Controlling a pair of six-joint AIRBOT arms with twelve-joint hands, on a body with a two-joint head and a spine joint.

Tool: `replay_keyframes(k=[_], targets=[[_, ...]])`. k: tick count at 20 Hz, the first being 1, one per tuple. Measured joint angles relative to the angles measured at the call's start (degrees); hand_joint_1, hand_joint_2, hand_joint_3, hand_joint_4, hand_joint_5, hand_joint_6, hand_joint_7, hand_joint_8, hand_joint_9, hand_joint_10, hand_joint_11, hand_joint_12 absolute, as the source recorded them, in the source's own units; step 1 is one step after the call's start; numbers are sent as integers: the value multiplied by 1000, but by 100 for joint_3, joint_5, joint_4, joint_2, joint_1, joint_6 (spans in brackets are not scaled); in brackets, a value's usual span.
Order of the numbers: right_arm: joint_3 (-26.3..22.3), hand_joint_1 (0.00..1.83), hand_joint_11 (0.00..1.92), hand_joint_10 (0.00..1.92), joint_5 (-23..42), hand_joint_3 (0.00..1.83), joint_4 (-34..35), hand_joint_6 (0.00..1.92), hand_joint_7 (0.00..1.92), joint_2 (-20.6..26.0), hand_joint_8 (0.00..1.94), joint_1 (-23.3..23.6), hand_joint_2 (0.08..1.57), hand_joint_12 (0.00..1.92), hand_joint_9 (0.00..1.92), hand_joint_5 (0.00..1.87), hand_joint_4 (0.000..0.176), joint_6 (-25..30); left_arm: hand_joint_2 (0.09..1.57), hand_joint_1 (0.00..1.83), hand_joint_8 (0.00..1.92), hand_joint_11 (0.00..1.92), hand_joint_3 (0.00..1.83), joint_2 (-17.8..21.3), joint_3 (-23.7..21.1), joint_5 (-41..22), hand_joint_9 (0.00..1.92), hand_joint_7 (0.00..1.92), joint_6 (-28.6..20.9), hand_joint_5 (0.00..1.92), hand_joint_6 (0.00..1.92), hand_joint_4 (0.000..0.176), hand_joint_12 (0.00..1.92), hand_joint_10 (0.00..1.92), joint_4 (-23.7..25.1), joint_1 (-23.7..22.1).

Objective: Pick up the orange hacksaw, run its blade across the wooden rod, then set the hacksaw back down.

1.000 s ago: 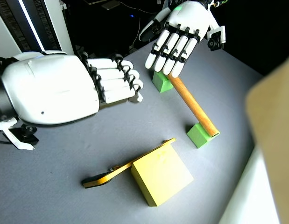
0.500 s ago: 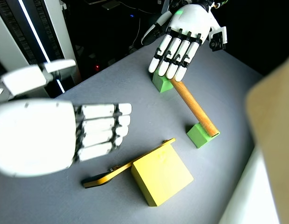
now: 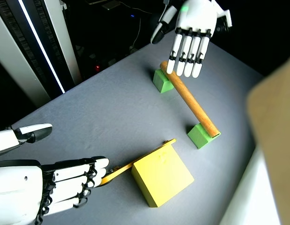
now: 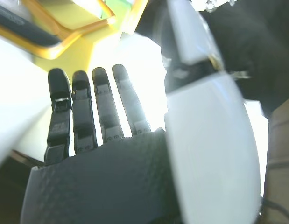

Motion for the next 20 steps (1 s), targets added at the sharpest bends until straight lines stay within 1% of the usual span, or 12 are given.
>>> replay_keyframes(k=[2,3,6,7,8,9,11,12,14,16,19,20], targets=[[42,1077,0,4,-173,0,55,5,129,-2,4,0,982,695,143,144,0,-66,1194,0,2,0,1,299,-271,229,106,107,-15,133,2,0,337,3,-76,2],[109,1078,0,1,-245,1,37,1,114,0,1,17,1002,689,136,128,0,-120,1193,0,3,0,0,501,-487,332,82,98,-22,130,0,0,263,9,-173,109],[181,1077,0,0,-389,9,225,0,95,17,0,-22,1034,749,139,116,0,-136,1183,0,0,0,0,855,-896,511,76,90,-13,123,0,0,258,6,-197,262],[181,1111,0,5,-387,3,529,6,121,17,5,-136,1027,805,160,144,0,-212,1188,0,0,0,0,970,-1054,496,73,83,-28,117,0,0,258,3,-232,264],[177,1108,0,4,-372,6,909,8,125,17,5,-284,1035,820,161,154,0,-538,1192,0,0,0,1,1032,-1147,494,68,80,-57,114,0,0,232,1,-278,289],[177,1087,0,0,-310,10,1974,3,111,11,1,-710,1048,825,148,145,0,-1364,1194,0,3,0,2,1121,-1333,625,76,88,-61,115,0,0,228,4,-249,435],[184,1087,0,0,-238,10,2374,3,111,-2,1,-938,1048,825,148,145,0,-1646,1194,0,3,0,2,1130,-1432,802,76,88,-63,115,0,0,228,4,-232,446],[201,1083,0,0,-111,10,2684,2,101,-72,1,-1134,1057,799,145,137,0,-1934,1197,0,2,0,2,1128,-1510,977,66,69,-61,91,1,0,184,2,-291,474],[208,1028,0,0,85,10,3075,3,99,-175,2,-1399,1071,788,138,133,0,-2216,1199,0,1,0,1,1093,-1589,1272,66,71,-61,90,0,0,186,0,-304,476],[282,1045,0,7,402,5,3300,4,115,-282,4,-1620,1075,806,165,146,0,-2306,1204,0,4,0,1,986,-1604,1578,83,94,-59,119,5,0,239,3,-319,535],[352,1051,0,6,789,4,4201,1,122,-435,3,-2041,1077,820,173,142,0,-2933,1200,0,1,0,0,765,-1497,1790,86,94,-22,118,2,0,266,1,-365,629],[352,1051,0,7,837,1,4371,3,127,-463,5,-2081,1071,820,178,146,0,-3042,1198,0,1,0,0,730,-1475,1784,69,74,-2,97,1,0,225,1,-372,688]])
